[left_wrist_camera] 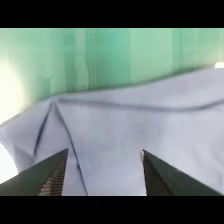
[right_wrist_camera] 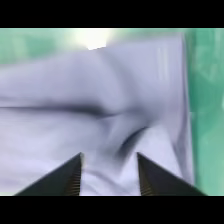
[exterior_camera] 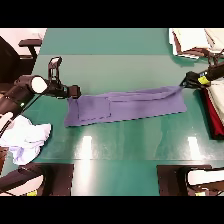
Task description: Fold the shirts.
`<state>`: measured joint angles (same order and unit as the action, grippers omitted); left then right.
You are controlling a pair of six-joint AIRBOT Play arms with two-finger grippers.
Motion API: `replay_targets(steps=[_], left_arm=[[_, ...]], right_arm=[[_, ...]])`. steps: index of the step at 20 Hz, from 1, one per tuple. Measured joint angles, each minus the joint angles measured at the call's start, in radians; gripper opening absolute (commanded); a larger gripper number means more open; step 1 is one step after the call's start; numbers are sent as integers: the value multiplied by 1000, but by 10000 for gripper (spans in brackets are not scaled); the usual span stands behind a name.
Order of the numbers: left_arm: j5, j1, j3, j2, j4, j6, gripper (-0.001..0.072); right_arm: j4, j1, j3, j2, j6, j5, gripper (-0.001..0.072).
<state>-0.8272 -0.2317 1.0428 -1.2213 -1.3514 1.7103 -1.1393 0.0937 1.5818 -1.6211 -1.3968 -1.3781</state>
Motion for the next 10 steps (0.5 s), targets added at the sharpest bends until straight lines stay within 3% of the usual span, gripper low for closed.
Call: replay_targets(steps=[2,3,4,6,10], left_arm=[[1,0,42,-16,0,0,550],[-11,0,66,-20,1,0,550],[-27,0,87,-24,6,1,478],[-53,0,113,-28,34,1,43],[-64,-34,134,-33,101,-23,24]], right_arm=[[68,31,51,-40,37,-23,415],[96,53,65,-53,55,-38,502],[116,77,70,-61,71,-57,606],[141,136,54,-72,93,-84,632],[173,245,-43,-98,131,-96,632]])
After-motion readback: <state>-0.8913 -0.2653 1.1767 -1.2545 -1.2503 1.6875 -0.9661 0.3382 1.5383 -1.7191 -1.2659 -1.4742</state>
